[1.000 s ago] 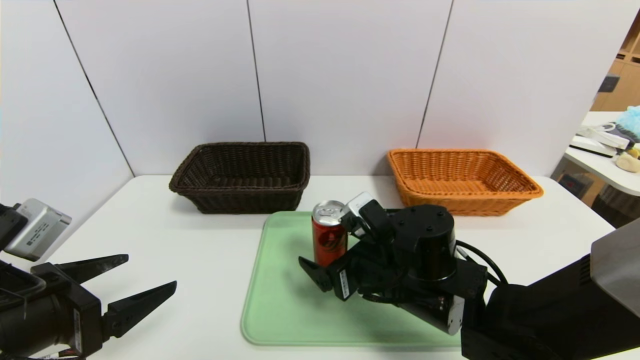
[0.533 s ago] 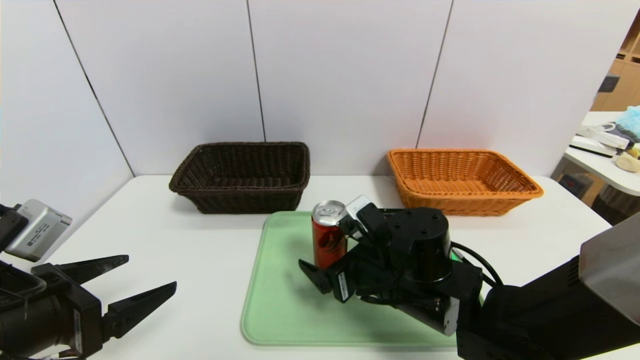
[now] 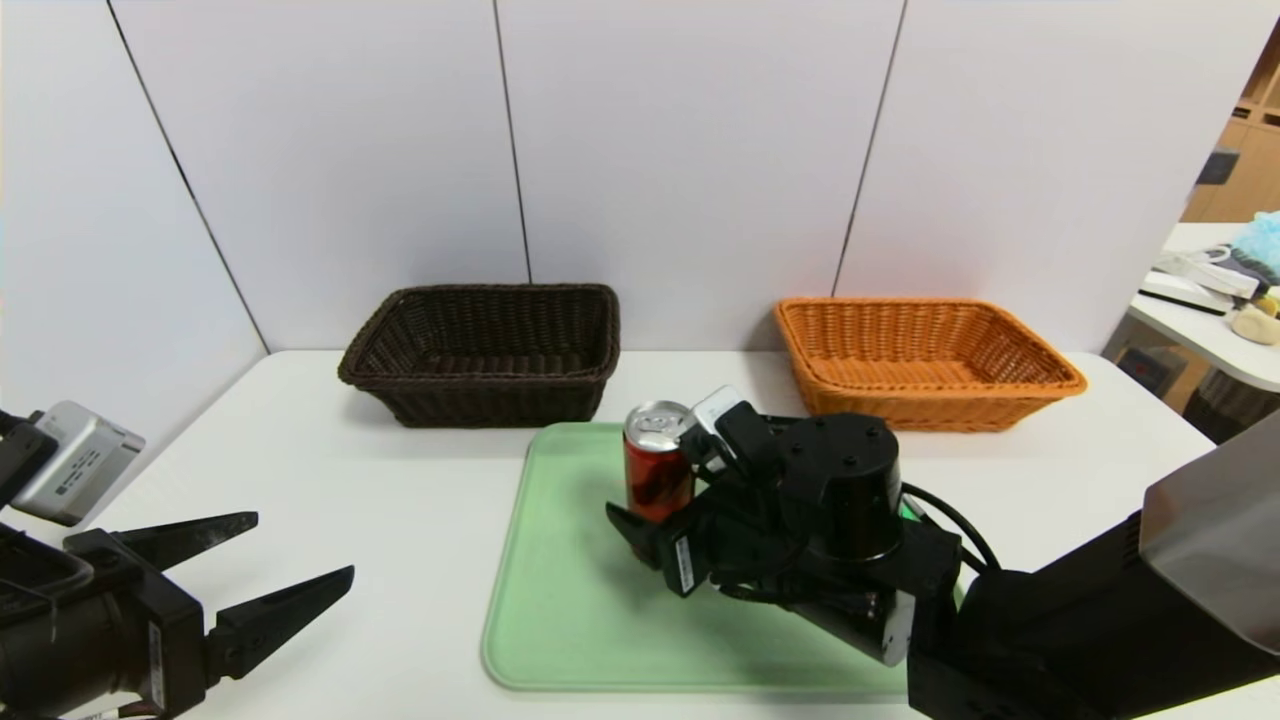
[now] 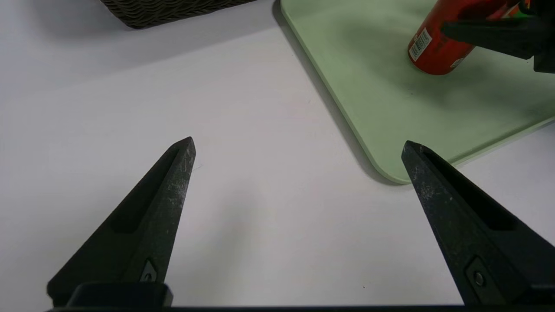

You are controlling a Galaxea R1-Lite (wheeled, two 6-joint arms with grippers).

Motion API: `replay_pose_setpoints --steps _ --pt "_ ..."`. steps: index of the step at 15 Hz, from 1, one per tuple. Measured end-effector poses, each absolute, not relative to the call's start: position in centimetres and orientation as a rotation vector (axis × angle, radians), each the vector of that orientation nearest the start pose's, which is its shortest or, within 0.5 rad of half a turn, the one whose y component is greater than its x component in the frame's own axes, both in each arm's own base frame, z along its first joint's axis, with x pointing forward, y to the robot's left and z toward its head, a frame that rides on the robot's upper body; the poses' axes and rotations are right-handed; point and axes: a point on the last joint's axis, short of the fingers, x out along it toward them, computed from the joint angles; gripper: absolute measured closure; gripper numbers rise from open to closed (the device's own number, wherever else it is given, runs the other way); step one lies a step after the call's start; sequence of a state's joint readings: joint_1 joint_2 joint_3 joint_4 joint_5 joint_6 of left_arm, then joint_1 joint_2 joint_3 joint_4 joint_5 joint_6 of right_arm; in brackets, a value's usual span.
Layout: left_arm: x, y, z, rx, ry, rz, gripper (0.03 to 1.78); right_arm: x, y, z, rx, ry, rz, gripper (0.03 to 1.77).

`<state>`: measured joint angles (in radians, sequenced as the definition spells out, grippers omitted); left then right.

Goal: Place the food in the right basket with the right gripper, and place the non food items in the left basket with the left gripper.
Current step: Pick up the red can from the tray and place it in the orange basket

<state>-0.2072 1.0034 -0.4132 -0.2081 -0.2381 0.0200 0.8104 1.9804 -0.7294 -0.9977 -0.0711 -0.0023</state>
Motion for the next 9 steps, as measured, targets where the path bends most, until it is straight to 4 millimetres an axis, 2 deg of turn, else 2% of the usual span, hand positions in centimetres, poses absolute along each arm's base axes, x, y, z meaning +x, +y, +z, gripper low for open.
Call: replay_pose_setpoints --steps 2,3,9 --pt "11.65 -2.99 17.98 0.014 0.383 -0.442 0.12 23.99 24.94 10.54 -0.113 0.234 0.733 0.81" --pt "11.65 -2.99 17.98 0.013 0.383 -0.442 0.12 24.01 24.94 10.49 -0.113 0.235 0.733 0.84" --pt "11.62 -2.98 17.86 0.014 0.387 -0.442 0.12 23.8 24.78 10.35 -0.119 0.244 0.737 0.87"
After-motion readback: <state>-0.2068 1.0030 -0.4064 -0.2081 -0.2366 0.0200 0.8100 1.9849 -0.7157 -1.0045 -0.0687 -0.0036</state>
